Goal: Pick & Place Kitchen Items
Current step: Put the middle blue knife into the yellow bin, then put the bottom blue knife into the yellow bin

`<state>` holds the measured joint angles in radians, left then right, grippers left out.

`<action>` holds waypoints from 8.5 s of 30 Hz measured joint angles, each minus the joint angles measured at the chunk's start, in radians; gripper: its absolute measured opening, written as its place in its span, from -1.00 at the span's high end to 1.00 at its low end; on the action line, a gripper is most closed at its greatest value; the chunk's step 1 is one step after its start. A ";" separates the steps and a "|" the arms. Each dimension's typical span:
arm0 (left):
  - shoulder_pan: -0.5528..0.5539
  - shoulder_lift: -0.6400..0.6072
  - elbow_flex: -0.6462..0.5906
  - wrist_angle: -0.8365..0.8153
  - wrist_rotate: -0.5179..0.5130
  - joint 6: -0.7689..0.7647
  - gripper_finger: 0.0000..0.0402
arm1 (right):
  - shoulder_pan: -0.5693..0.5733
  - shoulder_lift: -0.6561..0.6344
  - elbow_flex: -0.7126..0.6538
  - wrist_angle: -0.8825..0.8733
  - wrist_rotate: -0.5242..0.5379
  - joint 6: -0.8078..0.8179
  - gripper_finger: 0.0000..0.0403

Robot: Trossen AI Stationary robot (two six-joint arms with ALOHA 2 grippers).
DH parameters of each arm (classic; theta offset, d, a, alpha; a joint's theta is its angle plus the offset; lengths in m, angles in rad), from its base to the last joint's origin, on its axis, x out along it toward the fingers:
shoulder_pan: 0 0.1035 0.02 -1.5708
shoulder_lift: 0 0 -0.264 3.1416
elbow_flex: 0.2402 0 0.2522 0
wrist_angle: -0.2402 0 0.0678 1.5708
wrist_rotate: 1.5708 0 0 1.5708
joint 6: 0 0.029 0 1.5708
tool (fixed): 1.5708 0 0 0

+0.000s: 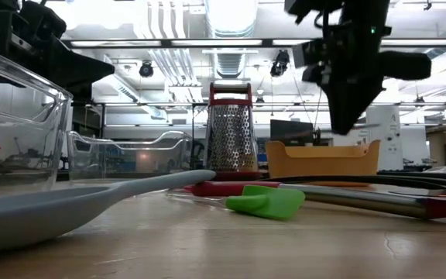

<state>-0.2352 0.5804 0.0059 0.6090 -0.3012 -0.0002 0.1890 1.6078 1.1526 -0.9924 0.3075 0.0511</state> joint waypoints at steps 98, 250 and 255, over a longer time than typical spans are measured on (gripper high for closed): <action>0.000 0.000 0.000 -0.021 0.000 0.000 0.85 | -0.095 -0.184 -0.233 0.255 0.083 0.336 0.40; 0.000 0.005 0.000 -0.029 0.000 0.000 0.85 | -0.314 -0.059 -0.081 0.166 0.216 0.405 0.81; 0.000 0.005 0.000 -0.029 0.000 0.000 0.87 | -0.334 -0.024 -0.089 0.167 0.217 0.401 0.74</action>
<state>-0.2355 0.5850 0.0059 0.5797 -0.3011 -0.0001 -0.1446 1.5838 1.0634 -0.8252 0.5246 0.4526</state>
